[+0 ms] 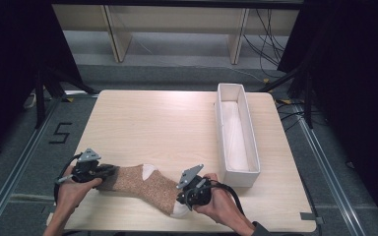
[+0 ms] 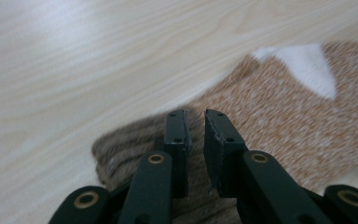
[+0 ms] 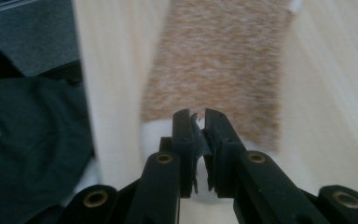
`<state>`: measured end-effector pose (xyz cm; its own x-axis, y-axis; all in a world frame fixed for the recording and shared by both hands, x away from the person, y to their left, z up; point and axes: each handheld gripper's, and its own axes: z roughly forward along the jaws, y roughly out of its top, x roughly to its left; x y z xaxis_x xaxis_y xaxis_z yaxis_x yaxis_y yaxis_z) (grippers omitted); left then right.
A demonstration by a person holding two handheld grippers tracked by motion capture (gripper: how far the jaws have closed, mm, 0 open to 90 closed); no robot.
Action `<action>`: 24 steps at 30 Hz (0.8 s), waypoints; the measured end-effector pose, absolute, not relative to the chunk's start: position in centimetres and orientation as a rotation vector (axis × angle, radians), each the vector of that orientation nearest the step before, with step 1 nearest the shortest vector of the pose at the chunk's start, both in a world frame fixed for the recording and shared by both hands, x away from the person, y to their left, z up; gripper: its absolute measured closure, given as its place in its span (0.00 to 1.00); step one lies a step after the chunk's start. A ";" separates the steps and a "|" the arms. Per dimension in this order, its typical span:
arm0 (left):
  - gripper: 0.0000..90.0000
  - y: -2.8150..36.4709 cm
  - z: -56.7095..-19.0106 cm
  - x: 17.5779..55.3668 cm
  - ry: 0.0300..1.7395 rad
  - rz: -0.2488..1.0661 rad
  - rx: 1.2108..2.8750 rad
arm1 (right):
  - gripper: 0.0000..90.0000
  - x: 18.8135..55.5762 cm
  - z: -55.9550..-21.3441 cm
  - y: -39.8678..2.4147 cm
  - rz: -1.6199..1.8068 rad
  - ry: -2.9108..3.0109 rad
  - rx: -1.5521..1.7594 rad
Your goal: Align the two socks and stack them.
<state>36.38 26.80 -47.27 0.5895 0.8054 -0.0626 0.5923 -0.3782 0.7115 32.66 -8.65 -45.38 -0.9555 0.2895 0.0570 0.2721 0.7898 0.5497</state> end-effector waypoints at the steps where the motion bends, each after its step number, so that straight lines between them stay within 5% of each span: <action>1: 0.84 26.3 -47.0 36.5 1.081 0.388 2.102 | 0.92 32.2 -45.3 -8.6 0.891 2.954 0.435; 15: 0.65 19.6 -47.9 40.5 0.973 0.195 2.271 | 0.90 31.4 -46.8 -9.1 0.874 2.997 0.443; 21: 0.74 19.2 -48.5 41.2 0.992 0.145 2.286 | 0.90 31.4 -47.2 -8.9 0.854 3.011 0.441; 24: 0.89 19.0 -48.5 41.0 0.973 0.157 2.285 | 0.91 31.4 -47.6 -8.9 0.844 3.020 0.452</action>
<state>40.98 19.02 -48.48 0.7184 0.6826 -0.1339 0.6062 -0.5200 0.6018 31.39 -8.90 -47.58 -0.9589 0.2650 0.1010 0.2790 0.8174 0.5040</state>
